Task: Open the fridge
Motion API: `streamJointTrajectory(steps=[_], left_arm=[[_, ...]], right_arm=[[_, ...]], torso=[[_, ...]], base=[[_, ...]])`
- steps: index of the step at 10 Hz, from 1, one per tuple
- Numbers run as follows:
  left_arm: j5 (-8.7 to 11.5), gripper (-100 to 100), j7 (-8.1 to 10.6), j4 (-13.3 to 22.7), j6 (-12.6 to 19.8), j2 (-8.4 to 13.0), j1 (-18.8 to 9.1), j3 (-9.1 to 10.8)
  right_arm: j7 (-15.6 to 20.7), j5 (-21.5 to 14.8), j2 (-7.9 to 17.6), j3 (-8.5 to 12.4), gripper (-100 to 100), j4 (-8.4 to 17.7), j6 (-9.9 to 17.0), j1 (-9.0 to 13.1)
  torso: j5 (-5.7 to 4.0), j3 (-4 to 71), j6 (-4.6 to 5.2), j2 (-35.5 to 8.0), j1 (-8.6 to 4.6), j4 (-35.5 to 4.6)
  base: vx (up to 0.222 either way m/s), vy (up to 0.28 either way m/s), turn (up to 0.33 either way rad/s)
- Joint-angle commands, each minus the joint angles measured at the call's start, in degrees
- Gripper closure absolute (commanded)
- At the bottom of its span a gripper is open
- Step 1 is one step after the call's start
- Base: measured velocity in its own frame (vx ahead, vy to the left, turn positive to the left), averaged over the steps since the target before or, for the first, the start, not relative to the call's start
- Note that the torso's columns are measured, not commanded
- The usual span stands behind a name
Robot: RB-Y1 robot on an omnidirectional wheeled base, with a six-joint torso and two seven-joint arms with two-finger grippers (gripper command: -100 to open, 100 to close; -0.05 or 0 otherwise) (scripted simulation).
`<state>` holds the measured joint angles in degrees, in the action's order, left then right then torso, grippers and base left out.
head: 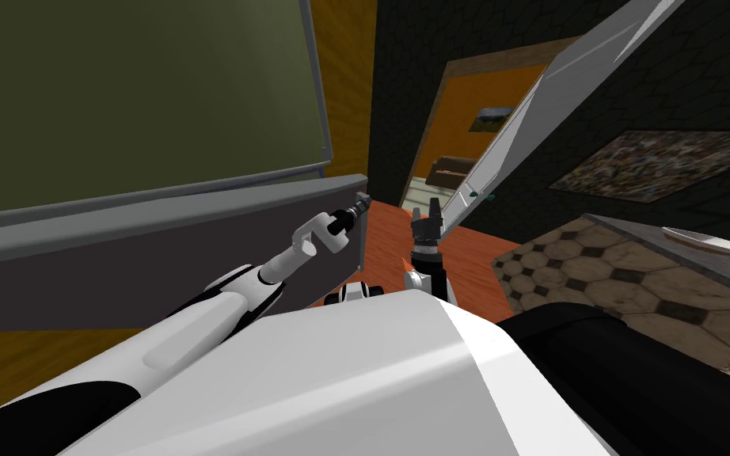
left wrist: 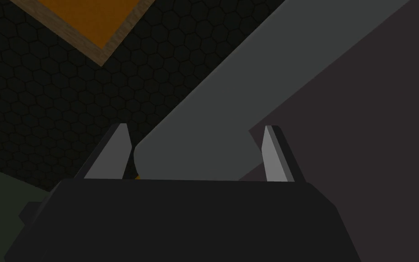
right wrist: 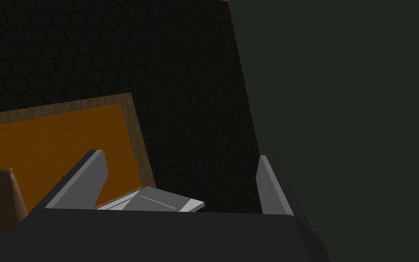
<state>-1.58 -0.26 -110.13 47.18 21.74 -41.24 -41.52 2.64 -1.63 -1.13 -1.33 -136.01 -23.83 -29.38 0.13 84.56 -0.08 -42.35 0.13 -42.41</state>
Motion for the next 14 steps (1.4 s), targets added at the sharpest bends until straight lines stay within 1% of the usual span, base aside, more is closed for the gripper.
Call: streamJointTrajectory(steps=[1, 5, 8, 9, 10, 12, 13, 14], left_arm=[[0.5, 100, 0.43, -3.5, 0.6, 0.2, 0.1, -2.56], [1.5, 100, 1.3, -10.5, 1.7, 0.6, 0.2, -7.69], [2.2, 100, 1.95, -15.5, 2.5, 0.9, 0.2, -11.54], [2.2, 100, 1.95, -15.8, 2.5, 0.9, 0.2, -11.54], [2.4, 100, 2.16, -17.6, 2.8, 1.0, 0.3, -12.82], [2.4, 100, 2.16, -17.6, 2.8, 1.0, 0.3, -12.82], [1.8, 100, 1.35, -17.1, 3.1, 2.2, 0.1, -11.83], [3.0, 100, 3.96, -14.0, 0.4, 1.8, -2.8, -13.59]], right_arm=[[0.0, 0.0, 0.0, 0.0, 0, 0.0, 0.0, 0.0], [0.0, 0.0, 0.0, 0.0, 0, 0.0, 0.0, 0.0], [0.0, 0.0, 0.0, 0.0, 0, 0.0, 0.0, 0.0], [0.0, 0.0, 0.0, 0.0, 0, 0.0, 0.0, 0.0], [0.0, 0.0, 0.0, 0.0, 0, 0.0, 0.0, 0.0], [0.0, 0.0, 0.0, 0.0, 0, 0.0, 0.0, 0.0], [0.0, 0.0, 0.0, 0.0, 0, 0.0, 0.0, 0.0], [0.0, 0.0, 0.0, 0.0, 0, 0.0, 0.0, 0.0]], torso=[[-0.03, -0.1, 0.07, -0.1, 0.06, 0.0], [-0.04, -0.3, 0.06, -0.4, 0.04, 0.1], [-0.19, -0.5, 0.44, -0.7, -0.46, 0.1], [-0.25, -0.5, 0.65, -0.7, -0.67, 0.2], [-0.23, -0.5, 0.51, -0.7, -0.67, 0.1], [-0.2, -0.6, 0.54, -0.9, -0.59, 0.1], [-0.24, -0.5, 0.61, -0.8, -0.7, 0.1], [-0.26, -0.4, 0.42, -0.7, -0.68, 0.0]], base=[[-0.144, 0.067, -0.083], [-0.207, 0.047, -0.072], [-0.194, 0.031, -0.052], [-0.137, 0.029, -0.039], [-0.117, 0.036, -0.033], [-0.054, 0.013, 0.005], [0.003, -0.005, 0.016], [-0.114, 0.104, -0.224]])
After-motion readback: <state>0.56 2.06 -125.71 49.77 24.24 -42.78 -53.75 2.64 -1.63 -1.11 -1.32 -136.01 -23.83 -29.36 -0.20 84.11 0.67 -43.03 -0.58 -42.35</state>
